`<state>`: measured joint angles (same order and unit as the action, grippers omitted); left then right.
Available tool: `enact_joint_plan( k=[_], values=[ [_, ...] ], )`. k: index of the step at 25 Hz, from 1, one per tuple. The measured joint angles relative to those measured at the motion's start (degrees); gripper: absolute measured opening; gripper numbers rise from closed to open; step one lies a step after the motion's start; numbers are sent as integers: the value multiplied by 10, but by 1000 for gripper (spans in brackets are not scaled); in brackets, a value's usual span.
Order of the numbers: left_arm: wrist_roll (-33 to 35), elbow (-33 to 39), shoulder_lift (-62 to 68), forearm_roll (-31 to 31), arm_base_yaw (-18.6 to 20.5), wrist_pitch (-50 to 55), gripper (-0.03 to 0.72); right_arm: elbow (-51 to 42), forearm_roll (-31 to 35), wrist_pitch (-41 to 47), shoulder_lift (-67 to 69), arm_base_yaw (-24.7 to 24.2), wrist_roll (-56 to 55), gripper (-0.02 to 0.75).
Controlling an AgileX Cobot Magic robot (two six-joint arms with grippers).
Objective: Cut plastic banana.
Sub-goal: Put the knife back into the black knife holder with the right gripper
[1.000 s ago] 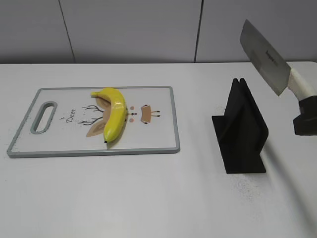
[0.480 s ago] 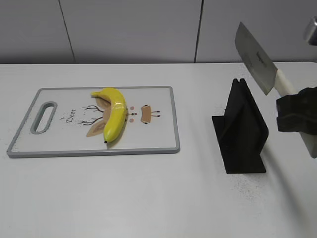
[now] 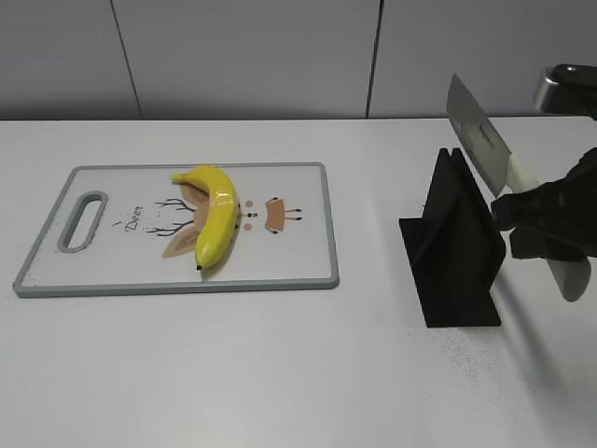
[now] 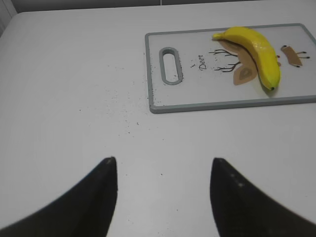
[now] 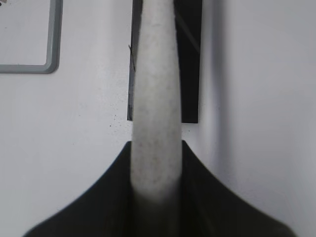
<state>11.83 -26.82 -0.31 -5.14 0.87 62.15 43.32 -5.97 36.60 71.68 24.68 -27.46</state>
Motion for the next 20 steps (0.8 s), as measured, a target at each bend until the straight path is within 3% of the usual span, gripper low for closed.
enact_joint_plan(
  k=[20],
  values=[
    [0,0,0,0,0,0,562,0,1,-23,60,0,-1,162]
  ],
)
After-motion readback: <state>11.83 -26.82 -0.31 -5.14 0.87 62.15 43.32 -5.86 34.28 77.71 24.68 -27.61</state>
